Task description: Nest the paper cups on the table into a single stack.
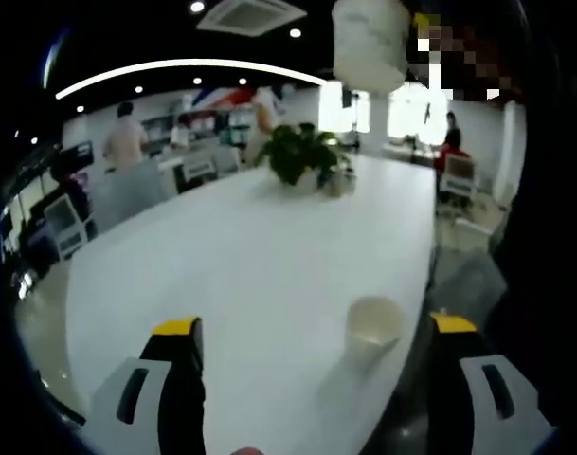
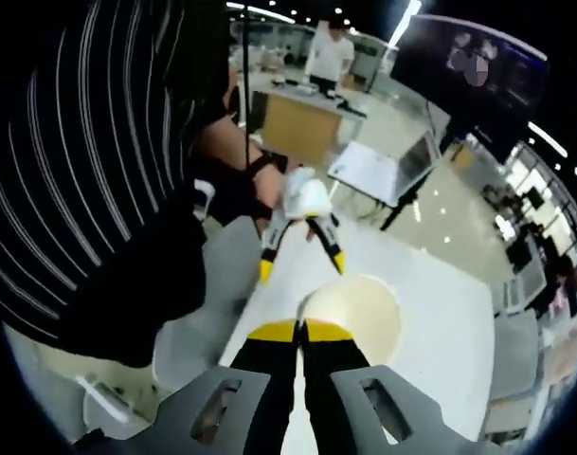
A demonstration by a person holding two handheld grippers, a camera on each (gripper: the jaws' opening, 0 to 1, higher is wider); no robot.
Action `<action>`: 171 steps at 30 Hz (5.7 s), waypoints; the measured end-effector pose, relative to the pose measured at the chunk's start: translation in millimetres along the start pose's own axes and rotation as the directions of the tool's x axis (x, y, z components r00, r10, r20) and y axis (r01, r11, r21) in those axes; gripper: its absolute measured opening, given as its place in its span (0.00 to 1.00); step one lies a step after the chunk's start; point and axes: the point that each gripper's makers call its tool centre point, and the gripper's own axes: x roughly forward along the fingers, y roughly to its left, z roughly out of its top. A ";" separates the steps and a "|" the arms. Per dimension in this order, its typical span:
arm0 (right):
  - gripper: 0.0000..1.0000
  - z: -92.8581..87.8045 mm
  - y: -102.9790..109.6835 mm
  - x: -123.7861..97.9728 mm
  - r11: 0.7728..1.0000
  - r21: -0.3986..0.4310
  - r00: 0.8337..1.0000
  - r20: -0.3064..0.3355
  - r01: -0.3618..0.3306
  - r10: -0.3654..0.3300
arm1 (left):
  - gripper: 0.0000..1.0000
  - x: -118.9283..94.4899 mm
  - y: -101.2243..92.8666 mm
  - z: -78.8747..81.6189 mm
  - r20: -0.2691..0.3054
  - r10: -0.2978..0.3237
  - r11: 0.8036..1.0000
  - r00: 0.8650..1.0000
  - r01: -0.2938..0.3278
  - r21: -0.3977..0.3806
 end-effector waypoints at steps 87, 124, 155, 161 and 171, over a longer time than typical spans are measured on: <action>0.08 -126.7 82.7 226.8 0.984 0.034 0.958 -0.228 -0.172 0.175 | 0.95 2.1 -27.4 -59.8 -0.115 -0.052 0.997 0.992 0.046 -0.058; 0.57 -135.9 59.7 198.8 0.857 0.507 0.991 0.032 0.095 -0.128 | 0.94 9.9 -34.1 -57.5 -0.075 -0.079 0.996 0.994 0.076 -0.044; 0.94 -178.4 63.2 237.6 0.791 0.582 0.970 0.012 0.190 -0.243 | 0.80 46.9 -41.9 -79.5 -0.135 -0.177 0.980 0.975 0.188 0.069; 0.78 -181.9 66.2 255.7 0.789 0.595 0.978 0.028 0.150 -0.208 | 0.77 54.7 -40.8 -86.8 -0.141 -0.184 0.981 0.973 0.190 0.031; 0.61 -176.1 71.2 266.1 0.821 0.561 0.985 0.057 0.103 -0.162 | 0.75 73.6 -43.5 -81.9 -0.140 -0.215 0.975 0.967 0.221 0.031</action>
